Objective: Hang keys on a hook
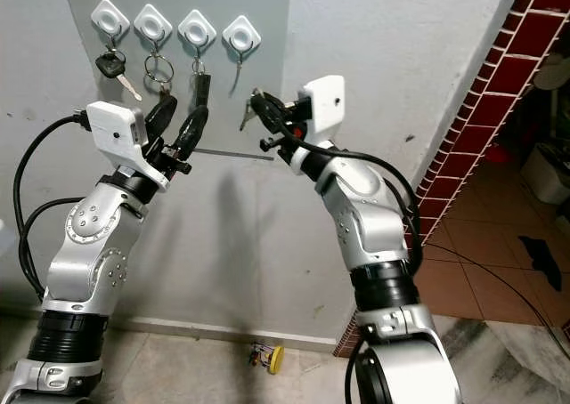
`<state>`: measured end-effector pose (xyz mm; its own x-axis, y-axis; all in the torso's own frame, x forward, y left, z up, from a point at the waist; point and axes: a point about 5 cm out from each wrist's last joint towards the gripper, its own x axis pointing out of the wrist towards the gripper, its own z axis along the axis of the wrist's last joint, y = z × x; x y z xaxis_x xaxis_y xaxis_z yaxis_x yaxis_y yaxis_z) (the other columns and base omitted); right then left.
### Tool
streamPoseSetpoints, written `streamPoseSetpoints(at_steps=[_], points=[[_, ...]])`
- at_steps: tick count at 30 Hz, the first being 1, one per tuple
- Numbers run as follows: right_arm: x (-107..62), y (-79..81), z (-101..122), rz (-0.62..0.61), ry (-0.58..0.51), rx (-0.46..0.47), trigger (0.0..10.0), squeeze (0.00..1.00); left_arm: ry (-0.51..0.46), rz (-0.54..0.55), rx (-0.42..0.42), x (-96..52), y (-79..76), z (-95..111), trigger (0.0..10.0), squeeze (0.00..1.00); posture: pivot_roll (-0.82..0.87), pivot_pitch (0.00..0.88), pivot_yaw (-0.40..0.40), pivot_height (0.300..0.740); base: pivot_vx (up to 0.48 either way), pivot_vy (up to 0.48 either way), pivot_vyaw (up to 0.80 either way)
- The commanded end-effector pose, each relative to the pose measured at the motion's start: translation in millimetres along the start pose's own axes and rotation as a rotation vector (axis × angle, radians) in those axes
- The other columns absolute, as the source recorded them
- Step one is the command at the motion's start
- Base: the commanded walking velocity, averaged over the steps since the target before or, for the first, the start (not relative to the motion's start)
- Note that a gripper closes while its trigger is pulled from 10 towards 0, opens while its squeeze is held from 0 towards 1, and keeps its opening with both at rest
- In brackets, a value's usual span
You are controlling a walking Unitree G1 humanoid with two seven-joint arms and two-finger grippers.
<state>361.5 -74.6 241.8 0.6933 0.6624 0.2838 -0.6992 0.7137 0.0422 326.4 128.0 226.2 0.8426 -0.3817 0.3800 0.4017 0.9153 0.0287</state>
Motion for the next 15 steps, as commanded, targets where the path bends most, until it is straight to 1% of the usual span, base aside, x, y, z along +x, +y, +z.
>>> streamPoseSetpoints(at_steps=[1, 2, 8, 13, 15], points=[[4.0, -0.5, 7, 0.016, -0.025, 0.001, 10.0, 0.0, -0.004, -0.014, 0.002, 0.9, -3.9, 3, 10.0, 0.0, -0.12, 0.004, -0.069, 0.74, 0.0, 0.0, 0.0], [8.0, 0.5, 7, 0.029, -0.026, 0.008, 10.0, 0.0, -0.001, -0.017, -0.001, 0.2, -4.5, 2, 10.0, 0.0, -0.12, 0.004, -0.069, 0.74, 0.0, 0.0, 0.0], [19.2, 5.2, 5, 0.075, -0.027, 0.035, 10.0, 0.0, 0.015, -0.038, -0.005, -3.0, -9.3, 0, 10.0, 0.0, -0.12, 0.015, -0.07, 0.74, 0.0, 0.0, 0.0], [25.8, 8.2, 7, 0.102, -0.029, 0.05, 10.0, 0.0, 0.017, -0.039, -0.008, -3.3, -9.9, 0, 10.0, 0.0, -0.12, 0.019, -0.069, 0.74, 0.0, 0.0, 0.0], [31.3, 7.8, 10, 0.107, -0.041, 0.07, 10.0, 0.0, 0.019, -0.039, -0.008, -3.4, -9.8, 0, 10.0, 0.0, -0.12, 0.021, -0.069, 0.74, 0.0, 0.0, 0.0]])
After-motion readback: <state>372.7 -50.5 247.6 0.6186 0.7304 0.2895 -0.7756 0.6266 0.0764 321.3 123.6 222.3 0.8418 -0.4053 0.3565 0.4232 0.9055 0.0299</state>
